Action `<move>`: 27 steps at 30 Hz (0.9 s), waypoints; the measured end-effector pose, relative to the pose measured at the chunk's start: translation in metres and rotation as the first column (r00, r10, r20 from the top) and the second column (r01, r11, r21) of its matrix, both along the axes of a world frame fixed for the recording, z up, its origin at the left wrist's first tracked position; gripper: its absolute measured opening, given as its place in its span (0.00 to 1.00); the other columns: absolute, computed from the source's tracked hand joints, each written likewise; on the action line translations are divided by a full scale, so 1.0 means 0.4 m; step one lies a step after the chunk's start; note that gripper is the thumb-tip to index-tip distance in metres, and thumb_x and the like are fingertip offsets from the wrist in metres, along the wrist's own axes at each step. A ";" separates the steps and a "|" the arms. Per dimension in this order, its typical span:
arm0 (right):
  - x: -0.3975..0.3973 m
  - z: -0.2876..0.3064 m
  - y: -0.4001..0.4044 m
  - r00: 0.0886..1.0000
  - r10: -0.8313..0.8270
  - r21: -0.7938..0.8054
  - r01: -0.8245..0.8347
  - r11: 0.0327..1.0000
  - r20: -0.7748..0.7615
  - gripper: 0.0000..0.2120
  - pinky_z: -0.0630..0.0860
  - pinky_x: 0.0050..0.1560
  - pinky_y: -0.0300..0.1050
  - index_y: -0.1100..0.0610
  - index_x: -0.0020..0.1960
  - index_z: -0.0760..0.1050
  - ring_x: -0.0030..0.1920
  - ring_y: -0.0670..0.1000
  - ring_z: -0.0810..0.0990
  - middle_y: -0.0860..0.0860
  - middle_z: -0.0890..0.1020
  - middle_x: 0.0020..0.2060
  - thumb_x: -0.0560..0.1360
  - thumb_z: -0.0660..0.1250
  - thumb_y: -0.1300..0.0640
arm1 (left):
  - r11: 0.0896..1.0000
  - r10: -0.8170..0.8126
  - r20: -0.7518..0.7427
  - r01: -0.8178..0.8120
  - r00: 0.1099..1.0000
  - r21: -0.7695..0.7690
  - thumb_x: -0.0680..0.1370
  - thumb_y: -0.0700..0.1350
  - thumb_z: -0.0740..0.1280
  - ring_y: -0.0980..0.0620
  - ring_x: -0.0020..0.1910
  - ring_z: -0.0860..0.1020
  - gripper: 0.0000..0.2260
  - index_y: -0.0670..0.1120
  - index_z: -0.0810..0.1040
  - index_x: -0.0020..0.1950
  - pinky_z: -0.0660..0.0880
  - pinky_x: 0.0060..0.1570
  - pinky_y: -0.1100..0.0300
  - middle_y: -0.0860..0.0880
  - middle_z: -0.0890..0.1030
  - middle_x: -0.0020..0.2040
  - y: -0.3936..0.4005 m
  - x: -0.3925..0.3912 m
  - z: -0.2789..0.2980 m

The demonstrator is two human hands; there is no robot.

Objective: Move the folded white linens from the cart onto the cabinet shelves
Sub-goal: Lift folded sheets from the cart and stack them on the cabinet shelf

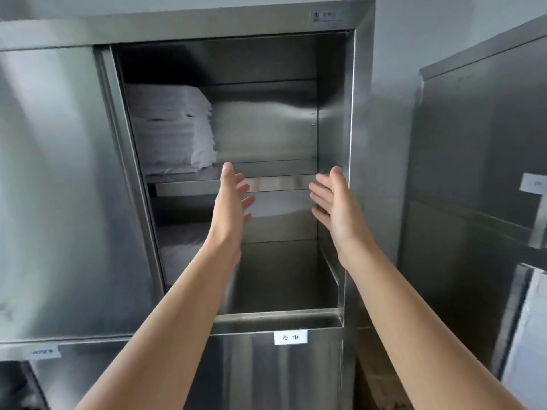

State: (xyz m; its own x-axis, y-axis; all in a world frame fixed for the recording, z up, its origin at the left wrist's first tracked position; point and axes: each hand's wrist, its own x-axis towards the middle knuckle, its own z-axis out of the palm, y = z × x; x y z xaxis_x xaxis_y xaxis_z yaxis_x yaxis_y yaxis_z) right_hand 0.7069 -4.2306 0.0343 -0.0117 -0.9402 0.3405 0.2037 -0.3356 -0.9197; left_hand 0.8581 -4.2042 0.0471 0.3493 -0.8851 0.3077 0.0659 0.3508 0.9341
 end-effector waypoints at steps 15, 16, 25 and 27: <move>-0.169 0.014 0.068 0.883 -0.469 0.003 0.469 0.883 0.017 0.27 0.65 0.74 0.52 0.55 0.76 0.65 0.72 0.49 0.71 0.52 0.71 0.73 0.84 0.49 0.42 | 0.872 -0.487 -0.038 0.488 0.873 0.029 0.82 0.65 0.50 0.51 0.59 0.79 0.25 0.51 0.75 0.66 0.70 0.67 0.48 0.50 0.79 0.64 -0.165 -0.177 0.009; -0.182 0.009 0.083 0.867 -0.498 0.006 0.498 0.867 0.009 0.27 0.64 0.75 0.53 0.55 0.77 0.65 0.72 0.50 0.70 0.52 0.71 0.73 0.84 0.49 0.42 | 0.853 -0.520 -0.039 0.521 0.853 0.034 0.83 0.64 0.50 0.50 0.59 0.79 0.25 0.51 0.74 0.67 0.70 0.66 0.49 0.50 0.78 0.64 -0.165 -0.199 0.004; -0.334 0.026 0.268 0.709 -0.705 0.018 0.704 0.710 0.018 0.25 0.64 0.75 0.52 0.55 0.75 0.67 0.71 0.49 0.71 0.51 0.72 0.72 0.84 0.50 0.42 | 0.687 -0.725 -0.026 0.725 0.689 0.055 0.83 0.65 0.49 0.51 0.59 0.79 0.25 0.52 0.75 0.65 0.71 0.67 0.48 0.50 0.78 0.64 -0.076 -0.422 -0.010; -0.374 0.035 0.318 0.679 -0.734 0.011 0.734 0.680 0.013 0.24 0.64 0.75 0.53 0.54 0.73 0.69 0.72 0.48 0.70 0.51 0.72 0.72 0.84 0.50 0.43 | 0.654 -0.756 -0.011 0.756 0.654 0.042 0.83 0.64 0.48 0.50 0.60 0.79 0.25 0.51 0.75 0.66 0.70 0.69 0.46 0.50 0.78 0.63 -0.041 -0.477 0.003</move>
